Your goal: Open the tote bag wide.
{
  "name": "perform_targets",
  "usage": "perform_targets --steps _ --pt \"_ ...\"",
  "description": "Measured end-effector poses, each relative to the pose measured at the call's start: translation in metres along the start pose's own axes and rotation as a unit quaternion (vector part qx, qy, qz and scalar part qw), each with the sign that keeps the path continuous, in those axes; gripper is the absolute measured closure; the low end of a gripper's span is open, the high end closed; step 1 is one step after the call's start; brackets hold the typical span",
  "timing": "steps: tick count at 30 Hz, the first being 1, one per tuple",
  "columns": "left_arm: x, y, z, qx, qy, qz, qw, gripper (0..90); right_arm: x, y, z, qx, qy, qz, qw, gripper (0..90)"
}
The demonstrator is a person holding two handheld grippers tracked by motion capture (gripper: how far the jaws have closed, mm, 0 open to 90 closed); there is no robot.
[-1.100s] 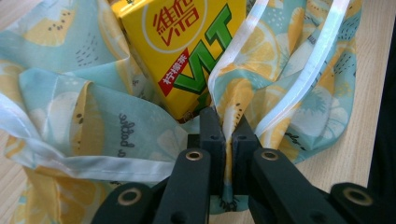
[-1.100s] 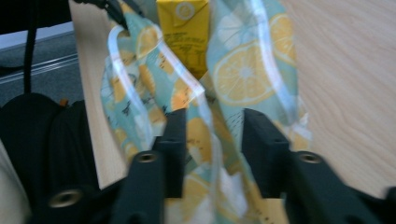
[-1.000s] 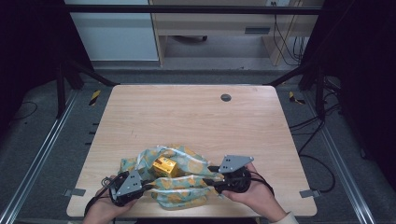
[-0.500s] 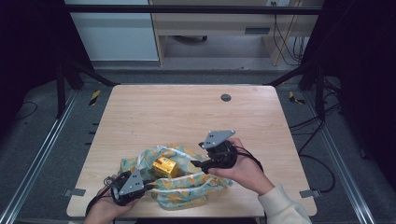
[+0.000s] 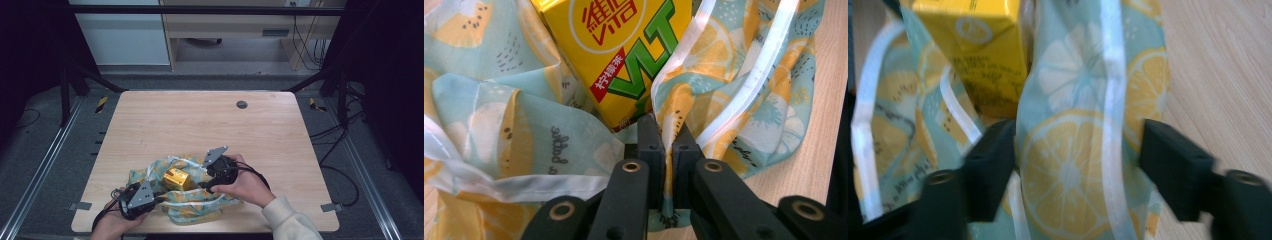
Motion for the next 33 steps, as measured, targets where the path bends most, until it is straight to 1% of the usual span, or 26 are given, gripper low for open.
perform_targets --steps 1,2,3,4,5,6,7,8,9,10,13,14,15,16,20,21,22,23,24,25,26,27,28,29,30,33 --pt "0.0 0.0 0.0 0.0 0.0 0.0 1.0 87.4 -0.001 -0.001 -0.001 0.004 -0.007 0.001 1.0 49.3" --pt "0.0 0.0 0.0 0.0 0.0 0.0 1.0 87.4 -0.001 -0.001 -0.001 0.004 -0.007 0.001 1.0 49.3" --pt "0.0 0.0 0.0 0.0 0.0 0.0 1.0 87.4 -0.001 -0.001 -0.002 0.005 -0.011 0.005 0.9999 57.7" --pt "0.0 0.0 0.0 -0.001 -0.001 -0.001 1.0 87.4 0.0 -0.001 -0.001 0.002 -0.005 0.009 0.9999 73.3" --pt "0.0 0.0 0.0 -0.002 -0.001 -0.001 1.0 87.4 0.001 0.001 0.001 0.001 0.003 0.009 0.9999 78.5" --pt "0.0 0.0 0.0 -0.004 -0.002 -0.001 1.0 87.3 0.003 0.003 0.002 -0.002 0.01 0.005 0.9999 81.5" --pt "0.0 0.0 0.0 -0.006 -0.002 0.001 1.0 87.4 0.004 0.006 0.004 -0.007 0.017 0.006 0.9998 84.3" --pt "0.0 0.0 0.0 -0.006 -0.002 0.001 1.0 87.4 0.004 0.006 0.004 -0.007 0.017 0.006 0.9998 84.3" --pt "0.0 0.0 0.0 -0.004 -0.001 0.002 1.0 87.4 0.006 0.008 0.006 -0.011 0.024 0.005 0.9996 86.6" --pt "0.0 0.001 0.0 -0.007 -0.004 0.001 1.0 87.7 0.009 0.014 0.011 -0.019 0.036 0.002 0.9992 88.3" --pt "-0.001 0.003 -0.001 -0.018 -0.009 0.003 0.9998 88.0 0.012 0.023 0.02 -0.026 0.054 -0.003 0.9982 89.3" --pt "-0.001 0.003 -0.001 -0.018 -0.009 0.003 0.9998 88.1 0.014 0.026 0.024 -0.03 0.059 -0.004 0.9978 89.3" --pt "-0.002 0.004 -0.002 -0.026 -0.016 0.003 0.9995 88.1 0.014 0.029 0.027 -0.033 0.062 -0.005 0.9975 89.3" --pt "-0.002 0.004 -0.002 -0.026 -0.016 0.003 0.9995 88.2 0.014 0.029 0.027 -0.033 0.062 -0.005 0.9975 89.3" --pt "-0.005 0.006 -0.004 -0.042 -0.03 0.007 0.9986 88.2 0.013 0.045 0.035 -0.048 0.068 -0.02 0.9963 89.5" --pt "-0.006 0.007 -0.005 -0.044 -0.036 0.007 0.9984 88.3 0.011 0.049 0.036 -0.053 0.07 -0.023 0.9958 89.5" --pt "-0.007 0.008 -0.006 -0.047 -0.039 0.007 0.9981 88.3 0.007 0.058 0.036 -0.064 0.067 -0.029 0.9953 89.6" --pt "-0.008 0.009 -0.007 -0.052 -0.046 0.007 0.9976 88.3 0.004 0.063 0.036 -0.065 0.064 -0.032 0.9953 89.6" --pt "-0.008 0.008 -0.008 -0.057 -0.05 0.007 0.9971 88.4 0.001 0.067 0.035 -0.072 0.063 -0.034 0.9949 89.6" --pt "-0.008 0.008 -0.008 -0.057 -0.05 0.007 0.9971 88.3 0.001 0.067 0.035 -0.072 0.063 -0.034 0.9949 89.6" --pt "-0.009 0.008 -0.009 -0.059 -0.052 0.006 0.9969 88.3 -0.003 0.071 0.034 -0.078 0.062 -0.036 0.9944 89.6" --pt "-0.009 0.008 -0.009 -0.061 -0.055 0.006 0.9966 88.3 -0.009 0.079 0.031 -0.085 0.059 -0.038 0.9939 89.7" --pt "-0.01 0.009 -0.009 -0.063 -0.056 0.007 0.9965 88.3 -0.009 0.079 0.031 -0.085 0.059 -0.038 0.9939 89.7" --pt "-0.01 0.009 -0.01 -0.064 -0.058 0.006 0.9963 88.3 -0.015 0.084 0.028 -0.093 0.055 -0.04 0.9933 89.6" --pt "-0.011 0.009 -0.011 -0.069 -0.064 0.007 0.9955 88.3 -0.018 0.086 0.026 -0.097 0.055 -0.041 0.9929 89.6" --pt "-0.012 0.009 -0.013 -0.072 -0.073 0.007 0.9947 88.4 -0.023 0.092 0.023 -0.109 0.065 -0.04 0.991 89.6"
Point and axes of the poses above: each handheld gripper's, and its own axes: x roughly backward along the jaws, z roughly out of its top, y roughly to its right, the point moved 5 cm from there along -x, roughly forward along the jaws, and after that the axes turned 12 degrees about z, right-handed, at the moved point
